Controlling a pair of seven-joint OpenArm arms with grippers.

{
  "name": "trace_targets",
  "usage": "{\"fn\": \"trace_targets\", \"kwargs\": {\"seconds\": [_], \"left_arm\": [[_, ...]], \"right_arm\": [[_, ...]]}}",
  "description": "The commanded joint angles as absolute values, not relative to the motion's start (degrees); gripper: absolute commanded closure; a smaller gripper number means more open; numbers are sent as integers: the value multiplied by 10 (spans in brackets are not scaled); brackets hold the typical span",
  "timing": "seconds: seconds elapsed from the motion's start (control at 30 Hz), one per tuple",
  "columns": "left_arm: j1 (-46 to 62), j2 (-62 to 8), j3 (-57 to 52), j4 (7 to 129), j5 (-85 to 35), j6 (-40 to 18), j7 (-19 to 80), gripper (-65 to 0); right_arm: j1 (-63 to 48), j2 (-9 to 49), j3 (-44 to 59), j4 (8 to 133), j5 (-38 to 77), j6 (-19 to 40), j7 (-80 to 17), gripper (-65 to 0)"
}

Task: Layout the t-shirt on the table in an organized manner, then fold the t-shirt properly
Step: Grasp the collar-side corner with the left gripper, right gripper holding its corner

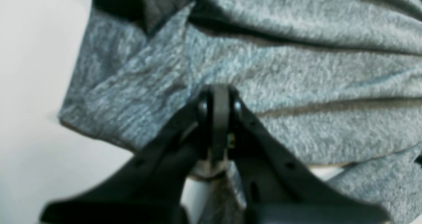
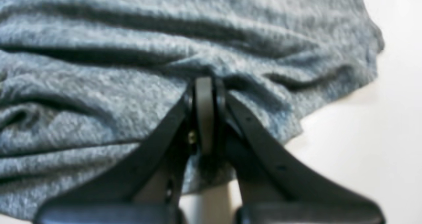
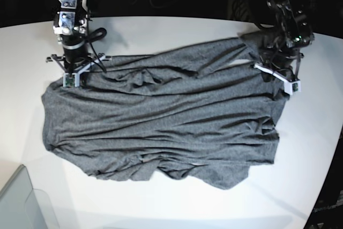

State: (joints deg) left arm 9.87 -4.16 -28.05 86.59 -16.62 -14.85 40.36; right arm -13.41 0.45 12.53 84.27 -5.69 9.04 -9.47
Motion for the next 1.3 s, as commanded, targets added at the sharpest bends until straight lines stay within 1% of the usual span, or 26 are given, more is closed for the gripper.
{"fn": "trace_targets", "kwargs": {"seconds": [0.0, 0.17, 0.33, 0.47, 0.63, 0.73, 0.8, 0.9, 0.97, 1.1, 1.23, 1.27], "left_arm": [[96, -57, -284, 871, -162, -147, 403, -22], [87, -77, -284, 875, -166, -148, 404, -22], [68, -77, -284, 887, -167, -148, 406, -22], [72, -72, -284, 945, -167, -149, 406, -22], [92, -70, -285, 1034, -168, -149, 408, -26], [123, -47, -279, 1105, -188, -149, 472, -27], [141, -36, -283, 1131, -202, -149, 515, -27], [175, -32, -284, 1146, -220, -150, 536, -37], [199, -33, -284, 1143, -237, -150, 530, -71], [247, -32, -284, 1149, -269, -150, 526, -189], [289, -30, -275, 1150, -285, -150, 526, -370], [296, -29, -267, 1150, -285, -150, 525, -405]], "right_arm": [[-138, 7, 136, 852, -57, 88, -90, 0], [-162, 6, 162, 859, -57, 89, -90, 0], [-193, 5, 163, 918, -56, 89, -90, 0], [-206, 4, 163, 954, -56, 89, -90, 0], [-206, 4, 164, 958, -56, 89, -91, 0], [-206, 4, 164, 953, -56, 89, -92, 0], [-207, 2, 164, 953, -56, 89, -93, 0], [-207, -7, 163, 953, -56, 89, -91, 0], [-206, -7, 161, 953, -56, 89, -91, 0], [-203, -7, 160, 953, -56, 89, -92, 0], [-201, -7, 160, 953, -56, 89, -92, 0], [-201, -7, 160, 953, -56, 89, -92, 0]]}}
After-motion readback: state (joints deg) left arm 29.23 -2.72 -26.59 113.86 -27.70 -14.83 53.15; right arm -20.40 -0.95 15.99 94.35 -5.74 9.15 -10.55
